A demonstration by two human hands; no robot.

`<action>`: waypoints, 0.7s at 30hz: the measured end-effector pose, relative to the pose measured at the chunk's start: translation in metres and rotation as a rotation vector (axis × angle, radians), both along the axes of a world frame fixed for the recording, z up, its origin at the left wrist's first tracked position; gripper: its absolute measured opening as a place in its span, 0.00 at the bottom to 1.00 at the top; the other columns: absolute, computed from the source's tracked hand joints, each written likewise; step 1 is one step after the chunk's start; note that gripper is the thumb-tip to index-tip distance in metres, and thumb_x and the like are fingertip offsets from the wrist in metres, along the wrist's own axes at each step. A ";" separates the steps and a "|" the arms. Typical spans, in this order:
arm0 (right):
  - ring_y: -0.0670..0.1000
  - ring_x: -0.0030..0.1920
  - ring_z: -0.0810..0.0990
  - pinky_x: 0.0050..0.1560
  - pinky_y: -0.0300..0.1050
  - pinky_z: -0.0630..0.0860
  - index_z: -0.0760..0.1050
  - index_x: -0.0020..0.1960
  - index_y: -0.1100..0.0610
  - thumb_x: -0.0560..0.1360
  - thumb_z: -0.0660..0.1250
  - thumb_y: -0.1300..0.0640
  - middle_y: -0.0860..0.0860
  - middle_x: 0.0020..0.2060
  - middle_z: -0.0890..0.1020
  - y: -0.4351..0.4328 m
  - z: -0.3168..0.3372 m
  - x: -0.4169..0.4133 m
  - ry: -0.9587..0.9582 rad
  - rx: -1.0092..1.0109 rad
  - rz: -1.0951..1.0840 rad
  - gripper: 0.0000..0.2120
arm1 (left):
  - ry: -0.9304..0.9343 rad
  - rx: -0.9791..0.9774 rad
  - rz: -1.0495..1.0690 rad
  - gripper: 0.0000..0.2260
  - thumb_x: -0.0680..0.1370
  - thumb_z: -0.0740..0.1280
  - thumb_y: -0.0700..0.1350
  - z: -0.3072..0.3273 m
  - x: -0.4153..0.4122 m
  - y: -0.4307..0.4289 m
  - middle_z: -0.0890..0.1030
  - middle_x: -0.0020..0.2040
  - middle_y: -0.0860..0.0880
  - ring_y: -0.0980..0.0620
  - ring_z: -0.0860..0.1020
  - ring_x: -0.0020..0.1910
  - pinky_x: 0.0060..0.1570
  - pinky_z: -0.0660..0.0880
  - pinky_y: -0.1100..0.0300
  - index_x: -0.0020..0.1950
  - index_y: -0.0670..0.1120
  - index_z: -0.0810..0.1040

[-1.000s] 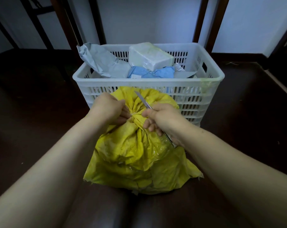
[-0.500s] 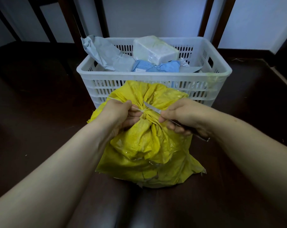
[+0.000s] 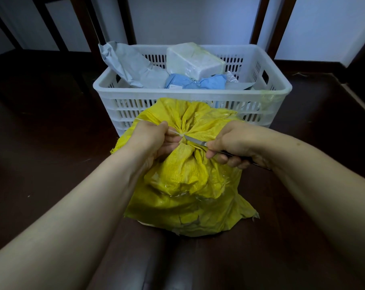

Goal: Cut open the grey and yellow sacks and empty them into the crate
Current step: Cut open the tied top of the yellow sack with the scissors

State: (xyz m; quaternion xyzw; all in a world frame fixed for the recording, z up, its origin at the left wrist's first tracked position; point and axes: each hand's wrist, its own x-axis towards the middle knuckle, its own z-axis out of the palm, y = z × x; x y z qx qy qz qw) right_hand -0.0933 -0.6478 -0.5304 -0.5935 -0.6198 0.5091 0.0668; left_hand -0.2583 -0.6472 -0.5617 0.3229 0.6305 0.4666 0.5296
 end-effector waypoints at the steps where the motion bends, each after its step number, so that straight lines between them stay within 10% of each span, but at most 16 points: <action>1: 0.45 0.16 0.61 0.18 0.31 0.57 0.75 0.42 0.63 0.81 0.59 0.57 0.52 0.24 0.68 0.000 0.000 -0.001 0.001 -0.002 0.000 0.13 | 0.001 0.003 -0.003 0.17 0.83 0.56 0.43 0.000 0.000 0.000 0.80 0.30 0.43 0.53 0.79 0.25 0.26 0.78 0.64 0.39 0.37 0.75; 21: 0.44 0.15 0.63 0.16 0.31 0.57 0.74 0.42 0.64 0.82 0.57 0.59 0.52 0.23 0.69 0.001 0.004 -0.001 -0.046 -0.041 0.007 0.14 | 0.068 0.034 -0.018 0.16 0.83 0.56 0.43 0.000 0.006 0.000 0.79 0.35 0.40 0.49 0.78 0.31 0.27 0.77 0.64 0.39 0.37 0.75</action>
